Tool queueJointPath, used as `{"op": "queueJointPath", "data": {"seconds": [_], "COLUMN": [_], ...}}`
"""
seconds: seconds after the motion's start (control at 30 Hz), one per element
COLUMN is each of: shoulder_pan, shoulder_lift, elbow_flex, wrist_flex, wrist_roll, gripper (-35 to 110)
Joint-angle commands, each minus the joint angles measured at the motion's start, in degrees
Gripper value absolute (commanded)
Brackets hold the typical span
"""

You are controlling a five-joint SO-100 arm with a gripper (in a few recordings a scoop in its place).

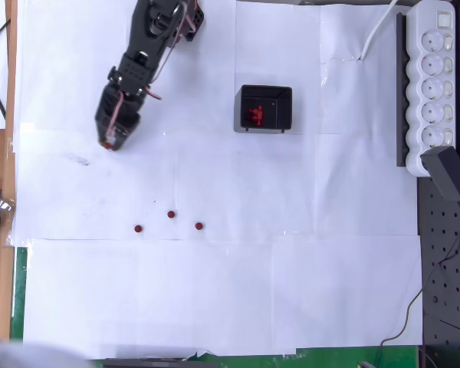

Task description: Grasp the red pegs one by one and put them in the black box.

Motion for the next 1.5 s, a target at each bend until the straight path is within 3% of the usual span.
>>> {"op": "queueJointPath", "data": {"seconds": [0.0, 0.2, 0.37, 0.5, 0.63, 0.83, 1.07, 1.27, 1.47], "shoulder_pan": [-12.13, -35.95, -51.5, -57.92, -59.85, -59.68, -59.15, -57.74, -49.57], "shoulder_lift": [-7.65, -10.72, -9.49, -4.83, -0.26, 3.43, 3.43, -2.2, -16.08], "elbow_flex": [19.34, 35.51, 34.98, 27.6, 20.74, 15.56, 15.82, 21.45, 26.37], "wrist_flex": [30.76, 42.89, 39.9, 32.78, 22.59, 15.21, 14.94, 19.6, 19.95], "wrist_roll": [-9.32, -23.38, -32.61, -36.04, -36.91, -35.77, -35.33, -35.77, -31.55], "gripper": [0, 0, 0, 0, 0, 1, 14, 15, 15]}}
